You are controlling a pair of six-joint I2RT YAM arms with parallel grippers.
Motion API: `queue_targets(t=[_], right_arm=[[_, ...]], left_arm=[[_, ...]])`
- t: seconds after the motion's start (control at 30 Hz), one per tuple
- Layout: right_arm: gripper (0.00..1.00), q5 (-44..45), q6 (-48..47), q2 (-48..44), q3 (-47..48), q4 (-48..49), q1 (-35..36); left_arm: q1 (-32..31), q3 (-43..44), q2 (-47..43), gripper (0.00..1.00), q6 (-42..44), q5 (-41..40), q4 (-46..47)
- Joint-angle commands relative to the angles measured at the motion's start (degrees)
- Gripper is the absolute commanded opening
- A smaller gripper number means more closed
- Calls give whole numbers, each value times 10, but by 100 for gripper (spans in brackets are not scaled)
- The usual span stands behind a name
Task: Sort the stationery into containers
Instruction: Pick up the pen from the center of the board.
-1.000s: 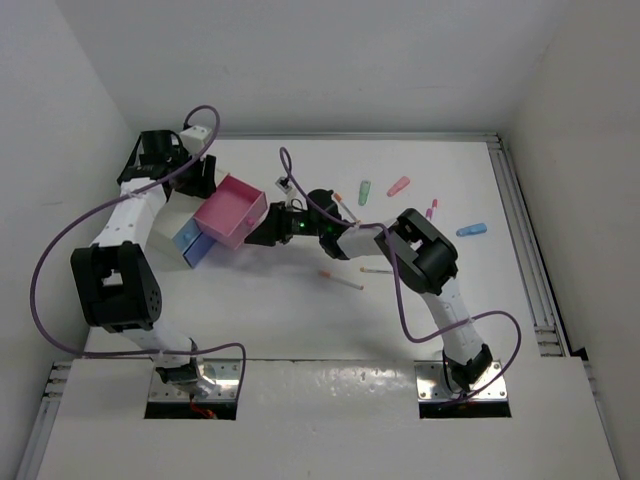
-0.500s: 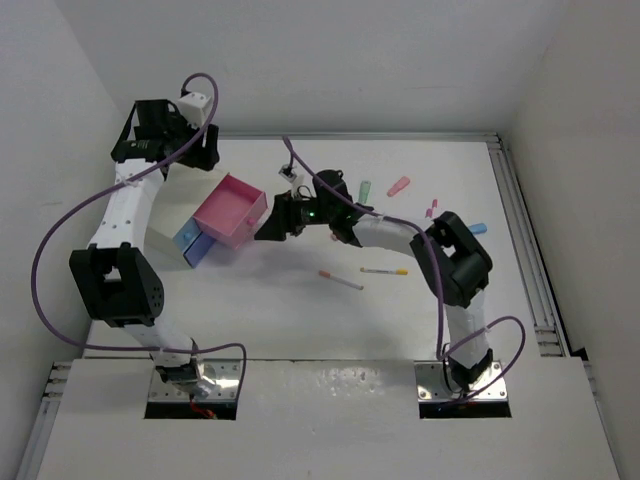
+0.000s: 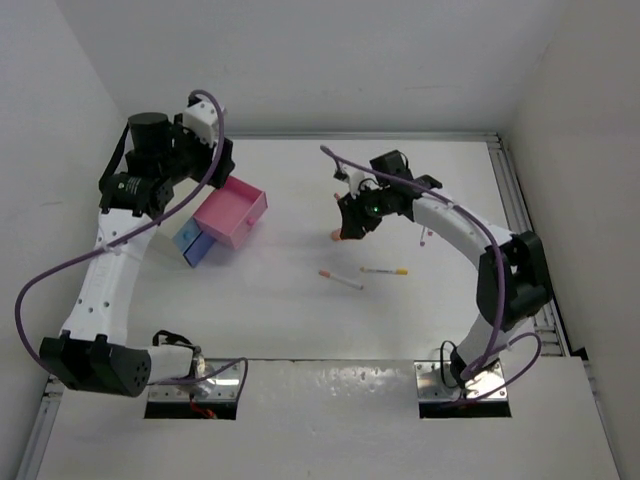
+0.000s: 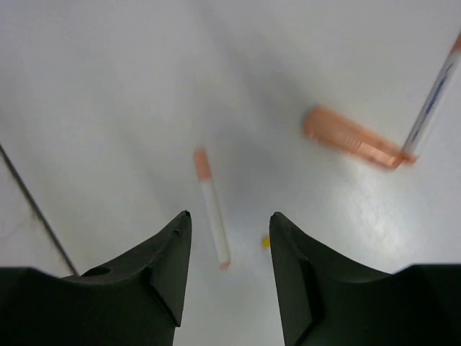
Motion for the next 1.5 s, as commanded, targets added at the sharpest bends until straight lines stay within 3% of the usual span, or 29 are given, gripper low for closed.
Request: queue_targets(t=[0.0,0.13,0.33,0.6,0.83,1.23,1.47], right_arm=[[46,42,-95,-63,-59,-88,22],[44,103,-126,-87,-117,-87,71],[51,173,-133,-56,-112,-105,124],[55,188,-97,1,-92,-85,129],[58,193,-90,13,-123,-30,146],[49,231,-8,72,-123,31,153],[37,269,17,118,-100,25,187]], left_arm=[[-7,-63,-32,71,-18,1,-6],[-5,-99,-72,71,-29,1,-3],[-4,-158,-129,75,-62,-8,23],[13,-163,-162,81,-57,-61,1],[13,-137,-127,82,-54,-68,-32],[46,-106,-102,82,-54,-68,-94],[75,-127,-97,83,-24,-91,-97]])
